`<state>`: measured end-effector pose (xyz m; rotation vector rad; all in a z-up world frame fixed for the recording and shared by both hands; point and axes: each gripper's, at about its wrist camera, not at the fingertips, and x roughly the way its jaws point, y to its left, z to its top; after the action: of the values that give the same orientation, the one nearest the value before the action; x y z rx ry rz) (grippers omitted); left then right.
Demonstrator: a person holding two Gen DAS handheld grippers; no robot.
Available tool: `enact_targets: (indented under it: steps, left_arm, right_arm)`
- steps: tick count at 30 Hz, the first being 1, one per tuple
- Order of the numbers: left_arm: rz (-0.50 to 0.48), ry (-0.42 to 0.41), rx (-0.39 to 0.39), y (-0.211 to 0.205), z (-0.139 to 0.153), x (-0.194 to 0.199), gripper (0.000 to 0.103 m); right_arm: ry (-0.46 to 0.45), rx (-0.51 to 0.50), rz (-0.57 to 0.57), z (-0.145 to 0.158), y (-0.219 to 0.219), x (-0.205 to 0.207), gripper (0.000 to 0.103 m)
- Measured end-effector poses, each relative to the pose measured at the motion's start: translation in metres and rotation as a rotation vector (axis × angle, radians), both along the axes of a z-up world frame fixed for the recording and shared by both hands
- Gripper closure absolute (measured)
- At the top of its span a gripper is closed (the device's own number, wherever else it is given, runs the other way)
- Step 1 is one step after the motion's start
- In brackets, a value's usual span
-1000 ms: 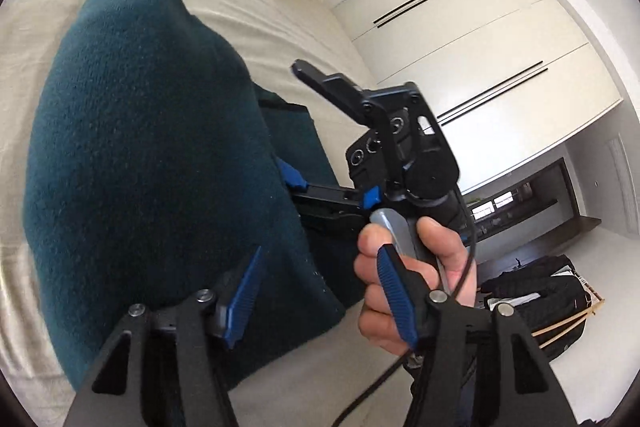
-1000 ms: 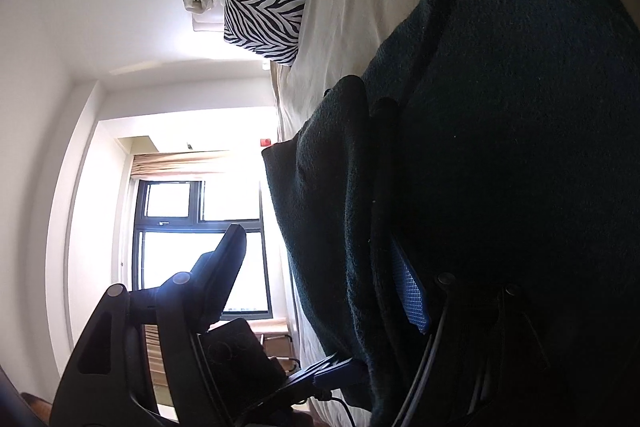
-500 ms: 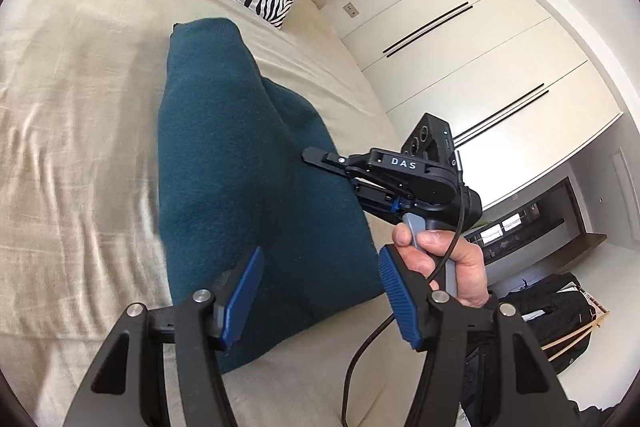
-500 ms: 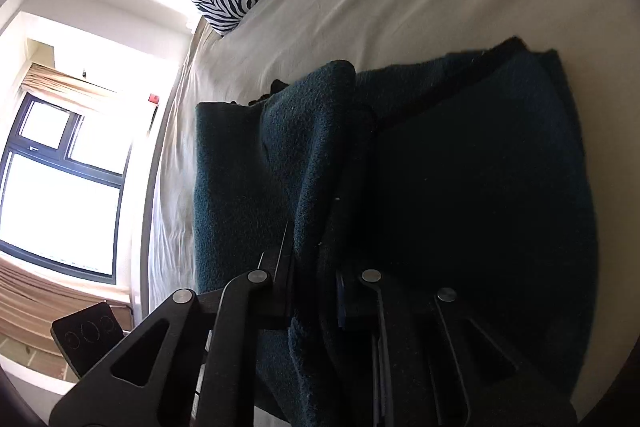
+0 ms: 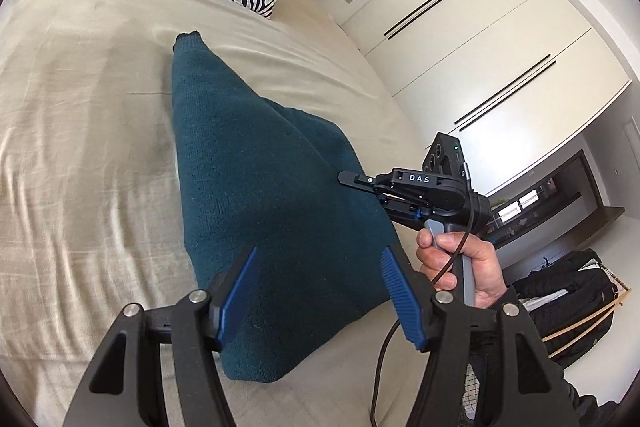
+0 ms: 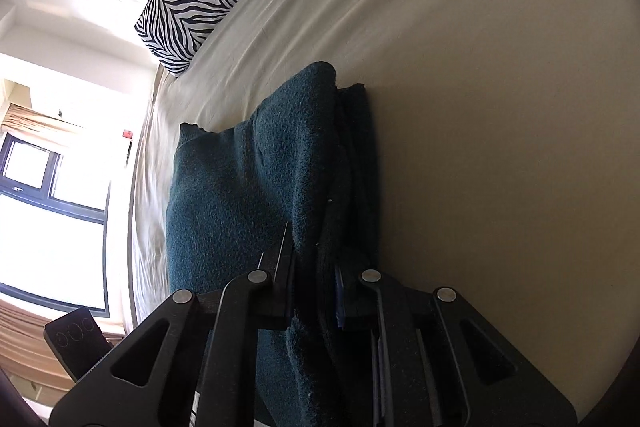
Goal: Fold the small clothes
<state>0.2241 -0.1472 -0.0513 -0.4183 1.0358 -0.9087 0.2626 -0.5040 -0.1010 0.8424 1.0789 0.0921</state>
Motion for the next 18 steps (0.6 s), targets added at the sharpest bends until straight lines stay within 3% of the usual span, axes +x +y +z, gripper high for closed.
enact_targets:
  steps: [5, 9, 13, 18]
  left_arm:
    - [0.002, -0.034, 0.08, -0.016, -0.005, 0.007, 0.038]
    - [0.006, -0.07, 0.1, -0.016, -0.001, 0.002, 0.038]
    - [0.005, -0.13, 0.122, -0.018, 0.006, 0.004, 0.038]
    - [-0.006, -0.21, 0.165, -0.044, 0.023, 0.03, 0.038]
  right_arm:
    - [0.006, 0.008, 0.001, -0.014, -0.011, -0.007, 0.09]
    - [-0.004, 0.12, -0.059, -0.022, -0.027, -0.026, 0.086]
    - [-0.088, -0.017, -0.107, 0.016, -0.024, -0.052, 0.085]
    - [-0.216, -0.028, -0.008, 0.057, -0.001, -0.059, 0.085]
